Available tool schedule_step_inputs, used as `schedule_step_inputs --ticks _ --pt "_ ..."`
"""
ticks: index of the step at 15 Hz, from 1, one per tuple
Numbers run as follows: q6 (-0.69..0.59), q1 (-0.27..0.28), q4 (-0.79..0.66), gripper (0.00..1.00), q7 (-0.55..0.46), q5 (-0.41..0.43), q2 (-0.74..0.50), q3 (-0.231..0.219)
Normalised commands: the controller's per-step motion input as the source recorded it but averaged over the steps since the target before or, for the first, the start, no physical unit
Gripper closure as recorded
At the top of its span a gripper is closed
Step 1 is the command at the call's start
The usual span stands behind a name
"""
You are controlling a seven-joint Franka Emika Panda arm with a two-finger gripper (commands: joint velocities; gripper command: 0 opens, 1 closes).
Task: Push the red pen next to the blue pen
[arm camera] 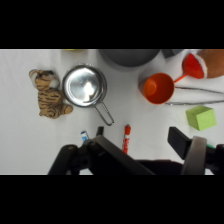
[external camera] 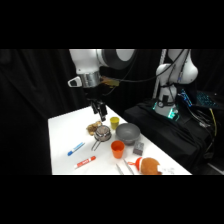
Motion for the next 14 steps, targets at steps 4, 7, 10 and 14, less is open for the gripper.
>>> schedule_step_inputs --ticks 4,7,10,14 --pt "0.04 -0.011 0.08 0.0 0.04 -0.013 0.11 0.033" --pt "0.12 0.026 0.34 0.0 0.1 -0.036 0.37 0.051" --pt "0.12 0.054 0.51 0.0 0.11 -0.037 0.46 0.06" --pt "0.11 0.073 0.57 0.0 0.12 -0.063 0.44 0.047"
